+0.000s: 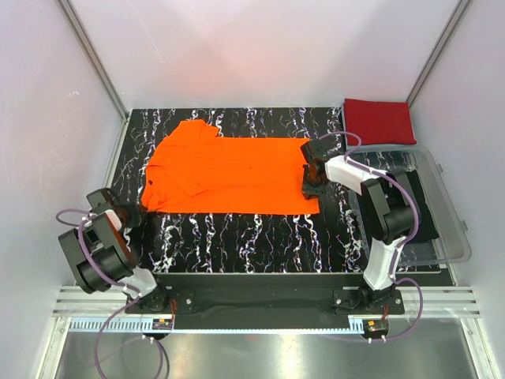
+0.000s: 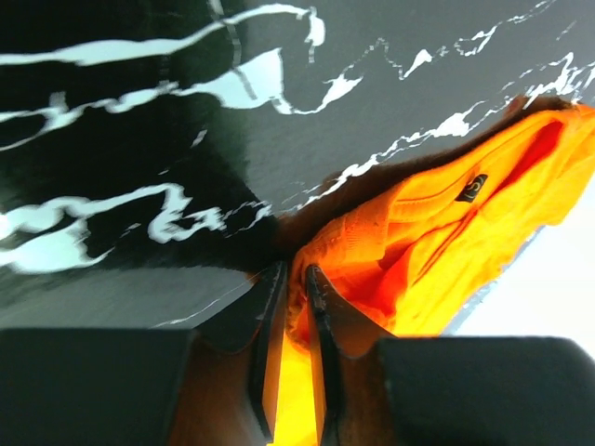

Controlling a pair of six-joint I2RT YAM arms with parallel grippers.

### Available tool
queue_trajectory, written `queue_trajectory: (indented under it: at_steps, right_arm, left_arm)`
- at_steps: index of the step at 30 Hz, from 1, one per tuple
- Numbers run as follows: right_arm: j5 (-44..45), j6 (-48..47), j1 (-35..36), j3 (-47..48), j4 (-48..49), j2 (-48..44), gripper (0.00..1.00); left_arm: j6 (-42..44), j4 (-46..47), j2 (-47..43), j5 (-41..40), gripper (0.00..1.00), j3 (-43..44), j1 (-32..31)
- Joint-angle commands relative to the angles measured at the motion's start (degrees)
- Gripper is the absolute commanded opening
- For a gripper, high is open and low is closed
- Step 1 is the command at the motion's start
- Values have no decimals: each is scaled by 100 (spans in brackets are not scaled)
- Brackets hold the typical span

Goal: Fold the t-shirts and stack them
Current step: Fold the tshirt

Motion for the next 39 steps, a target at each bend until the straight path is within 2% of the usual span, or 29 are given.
queue_trajectory:
  at_steps: [1, 6, 9, 20, 32, 35, 37, 39]
  right_arm:
    - [-150, 149, 26, 202, -154, -440, 16]
    - [-247, 316, 149, 202, -190, -581, 16]
    - [-299, 360, 219, 202, -181, -502, 16]
    - [-370, 510, 536, 307, -172, -212, 16]
    - [-379, 501, 580, 131, -14, -62, 15]
    - [-326, 466, 580, 79, -6, -53, 15]
    - [-204, 431, 580, 44, -14, -53, 15]
    - [-98, 404, 580, -62, -40, -62, 15]
  left_arm:
    - [318, -463, -362, -426, 21, 170, 10]
    - [345, -656, -793, -426, 20, 30, 10]
    - [249, -560, -846, -295, 25, -93, 1]
    - [-217, -112, -478, 57, 28, -234, -113]
    - [-367, 90, -267, 5, 27, -129, -263]
    - [-367, 108, -223, -13, 19, -85, -263]
    - [-358, 108, -214, -21, 6, -50, -254]
    - [-323, 91, -222, -57, 0, -15, -254]
